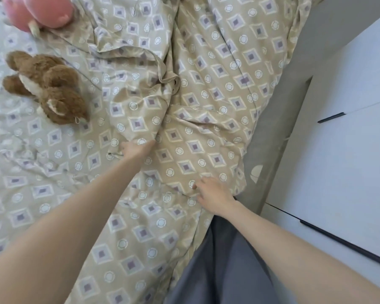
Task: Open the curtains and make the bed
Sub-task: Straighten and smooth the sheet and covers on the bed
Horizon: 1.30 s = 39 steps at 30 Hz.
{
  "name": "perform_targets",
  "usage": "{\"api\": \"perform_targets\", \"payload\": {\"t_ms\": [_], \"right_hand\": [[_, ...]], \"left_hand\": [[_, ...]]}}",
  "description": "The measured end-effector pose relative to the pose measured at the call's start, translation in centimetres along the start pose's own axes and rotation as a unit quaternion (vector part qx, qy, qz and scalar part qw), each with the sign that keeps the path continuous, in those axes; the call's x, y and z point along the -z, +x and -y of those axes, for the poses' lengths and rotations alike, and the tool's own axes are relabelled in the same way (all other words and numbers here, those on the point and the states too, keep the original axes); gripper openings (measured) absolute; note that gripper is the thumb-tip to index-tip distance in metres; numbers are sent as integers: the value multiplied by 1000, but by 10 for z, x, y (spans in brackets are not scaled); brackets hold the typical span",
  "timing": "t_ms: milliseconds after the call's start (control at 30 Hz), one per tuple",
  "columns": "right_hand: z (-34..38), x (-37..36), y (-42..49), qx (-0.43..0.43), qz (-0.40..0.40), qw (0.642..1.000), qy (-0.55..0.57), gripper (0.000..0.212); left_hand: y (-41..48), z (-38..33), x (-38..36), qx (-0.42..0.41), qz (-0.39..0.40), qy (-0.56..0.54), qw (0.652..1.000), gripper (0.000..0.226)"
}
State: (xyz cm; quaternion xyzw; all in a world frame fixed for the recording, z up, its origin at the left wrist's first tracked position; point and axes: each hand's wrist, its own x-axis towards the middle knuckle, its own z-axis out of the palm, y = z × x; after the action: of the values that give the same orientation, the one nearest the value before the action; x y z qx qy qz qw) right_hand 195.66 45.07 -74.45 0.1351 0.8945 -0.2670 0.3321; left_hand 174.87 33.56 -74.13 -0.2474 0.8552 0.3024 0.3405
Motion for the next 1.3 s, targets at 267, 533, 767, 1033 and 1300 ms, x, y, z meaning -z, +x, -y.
{"api": "perform_targets", "payload": {"t_ms": [267,533,767,1033,1300], "right_hand": [[30,-45,36,-16,-55,992,-112,47],[34,-20,21,49,-62,996,-31,19],[31,5,14,46,34,996,-71,31],[51,0,22,39,149,984,-86,22],[66,-24,39,20,191,977,-95,20]], "left_hand": [[48,16,6,-83,-1,-30,996,38],[41,-10,36,-110,-27,-138,984,59],[34,-13,107,-212,-88,-40,973,72],[66,9,159,-187,-205,149,949,36],[87,48,169,-118,-210,162,957,34]]}}
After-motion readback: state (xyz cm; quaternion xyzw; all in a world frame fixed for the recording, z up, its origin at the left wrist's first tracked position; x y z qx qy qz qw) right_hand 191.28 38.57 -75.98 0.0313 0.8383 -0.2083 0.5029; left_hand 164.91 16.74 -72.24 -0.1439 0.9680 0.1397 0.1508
